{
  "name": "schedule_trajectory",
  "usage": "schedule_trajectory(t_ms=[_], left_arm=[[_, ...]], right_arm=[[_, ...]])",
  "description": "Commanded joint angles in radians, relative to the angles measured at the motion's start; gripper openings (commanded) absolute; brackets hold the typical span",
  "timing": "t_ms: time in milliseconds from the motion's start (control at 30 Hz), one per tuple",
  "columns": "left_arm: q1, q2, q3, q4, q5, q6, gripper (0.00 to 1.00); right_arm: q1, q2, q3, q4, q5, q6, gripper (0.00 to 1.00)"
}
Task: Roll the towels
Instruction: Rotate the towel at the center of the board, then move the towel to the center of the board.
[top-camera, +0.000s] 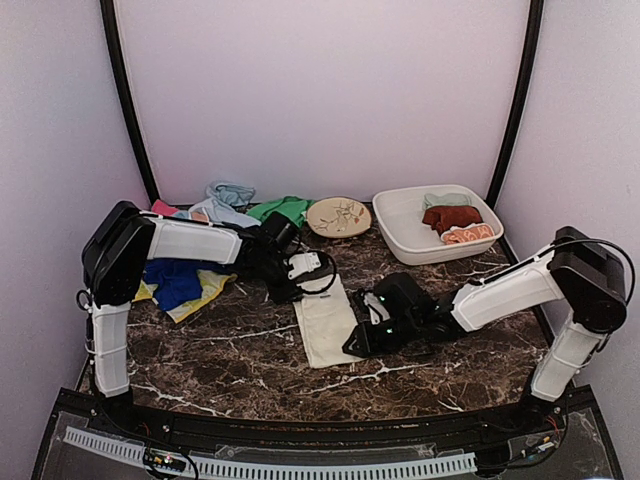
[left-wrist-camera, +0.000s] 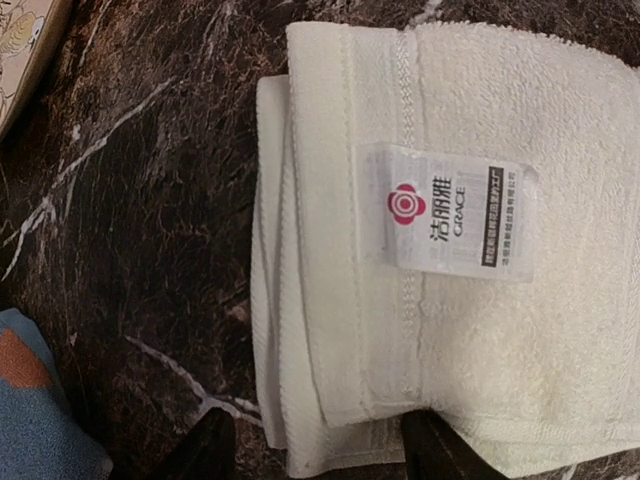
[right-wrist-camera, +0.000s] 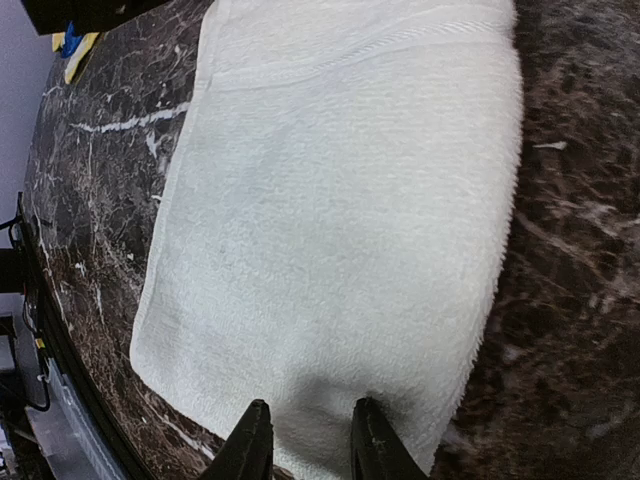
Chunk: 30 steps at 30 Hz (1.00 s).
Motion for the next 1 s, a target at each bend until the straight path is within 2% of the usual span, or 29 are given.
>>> schedule_trajectory(t_ms=[0, 167, 267, 400, 567, 733, 900, 933, 967], left_arm=[[0.008, 0.01, 0.056, -0.023, 0.016, -0.025, 0.59], [0.078, -0.059, 0.056, -0.072, 0.016, -0.024, 0.6], [0.161, -0.121, 0.035, -0.098, 0.017, -0.026, 0.62], [0.208, -0.218, -0.041, -0.107, 0.051, -0.026, 0.61], [0.206, -0.304, -0.095, -0.164, 0.245, -0.075, 0.54], [0.204, -0.395, -0.204, -0.173, 0.43, -0.04, 0.49], [0.205, -0.506, -0.27, -0.178, 0.425, 0.006, 0.58], [0.218, -0.537, -0.271, -0.166, 0.395, -0.006, 0.64], [0.238, -0.572, -0.275, -0.139, 0.372, -0.029, 0.74]], right_arm=[[0.077, 0.08, 0.069, -0.03, 0.007, 0.016, 0.29], [0.095, 0.088, 0.104, 0.015, -0.029, 0.074, 0.29], [0.092, 0.068, 0.154, -0.009, -0.034, 0.069, 0.32], [0.035, 0.033, 0.181, 0.0, -0.095, 0.066, 0.36], [-0.094, 0.06, 0.223, 0.029, -0.2, 0.047, 0.36], [-0.167, 0.23, 0.337, 0.045, -0.334, -0.028, 0.3], [-0.174, 0.436, 0.541, -0.011, -0.423, -0.088, 0.26], [-0.174, 0.462, 0.557, -0.005, -0.423, -0.084, 0.26], [-0.175, 0.485, 0.568, 0.009, -0.424, -0.075, 0.26]])
